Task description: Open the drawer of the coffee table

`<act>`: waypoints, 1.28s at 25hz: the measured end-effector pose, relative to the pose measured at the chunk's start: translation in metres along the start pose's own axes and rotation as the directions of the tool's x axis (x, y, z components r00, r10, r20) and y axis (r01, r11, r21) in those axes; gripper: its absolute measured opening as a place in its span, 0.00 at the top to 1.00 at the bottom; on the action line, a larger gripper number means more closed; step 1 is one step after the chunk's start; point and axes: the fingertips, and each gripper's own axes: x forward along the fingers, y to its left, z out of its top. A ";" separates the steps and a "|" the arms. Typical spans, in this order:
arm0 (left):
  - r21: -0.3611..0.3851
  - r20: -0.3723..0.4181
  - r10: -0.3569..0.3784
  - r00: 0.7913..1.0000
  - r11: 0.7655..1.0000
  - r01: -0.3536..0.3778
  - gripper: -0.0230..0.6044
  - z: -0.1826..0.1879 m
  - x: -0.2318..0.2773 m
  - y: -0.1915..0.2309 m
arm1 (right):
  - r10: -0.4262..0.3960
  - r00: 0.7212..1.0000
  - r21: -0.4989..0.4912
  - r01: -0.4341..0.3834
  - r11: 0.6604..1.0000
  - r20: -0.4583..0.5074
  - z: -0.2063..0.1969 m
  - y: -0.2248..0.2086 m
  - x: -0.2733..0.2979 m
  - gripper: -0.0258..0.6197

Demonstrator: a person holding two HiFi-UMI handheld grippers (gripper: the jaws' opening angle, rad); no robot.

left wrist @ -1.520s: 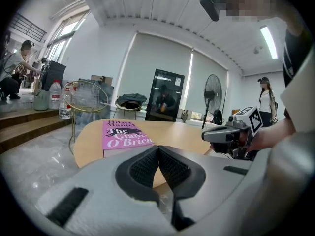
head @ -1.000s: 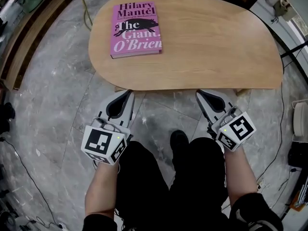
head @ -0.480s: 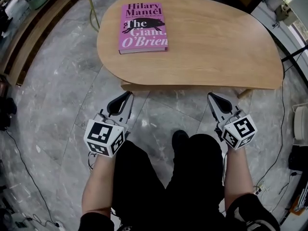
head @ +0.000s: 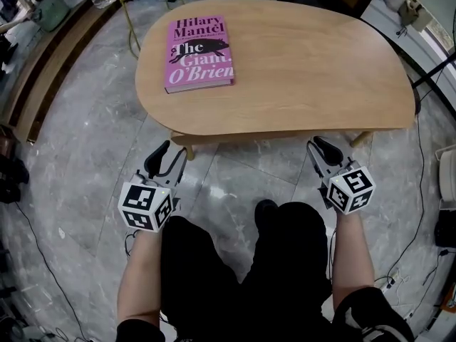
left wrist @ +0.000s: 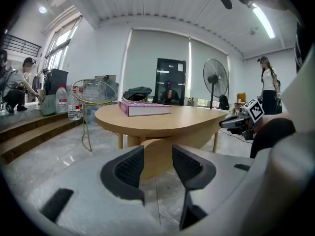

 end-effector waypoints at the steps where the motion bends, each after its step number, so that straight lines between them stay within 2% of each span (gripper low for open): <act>1: 0.001 -0.001 0.012 1.000 1.000 -0.012 0.65 -0.001 0.002 0.003 | -0.013 1.000 0.007 0.013 1.000 0.001 -0.002 -0.006 0.001 0.81; 3: 0.007 -0.006 0.032 0.999 0.999 -0.032 0.60 -0.002 0.005 0.009 | -0.039 0.999 0.029 0.039 0.999 0.005 -0.007 -0.018 0.004 0.78; 7: 0.032 -0.023 0.031 0.999 0.999 -0.030 0.57 -0.007 0.016 0.009 | -0.081 0.997 0.054 0.081 0.995 -0.012 -0.022 -0.040 0.010 0.67; 11: 0.044 -0.030 0.034 0.999 0.998 -0.033 0.55 -0.009 0.027 0.009 | -0.086 0.996 0.058 0.086 0.995 -0.013 -0.025 -0.050 0.018 0.57; 19: 0.068 -0.042 0.032 0.999 0.997 -0.029 0.54 -0.011 0.037 0.011 | -0.051 0.999 0.048 0.052 0.997 -0.016 -0.025 -0.044 0.025 0.60; 21: 0.090 -0.052 0.024 0.998 0.996 -0.019 0.56 -0.011 0.040 0.009 | -0.061 0.998 0.039 0.062 0.997 -0.023 -0.026 -0.044 0.027 0.59; 23: 0.115 -0.057 0.023 0.998 0.993 -0.017 0.57 -0.011 0.042 0.008 | -0.071 0.997 0.028 0.072 0.997 -0.025 -0.026 -0.046 0.027 0.63; 27: 0.085 -0.054 0.022 0.998 0.996 -0.018 0.58 -0.011 0.041 0.009 | -0.048 0.998 0.009 0.048 0.999 -0.036 -0.026 -0.043 0.027 0.66; 32: 0.067 -0.076 0.024 0.997 0.998 -0.019 0.61 -0.013 0.039 0.009 | -0.044 0.998 0.032 0.045 0.998 -0.033 -0.028 -0.044 0.021 0.71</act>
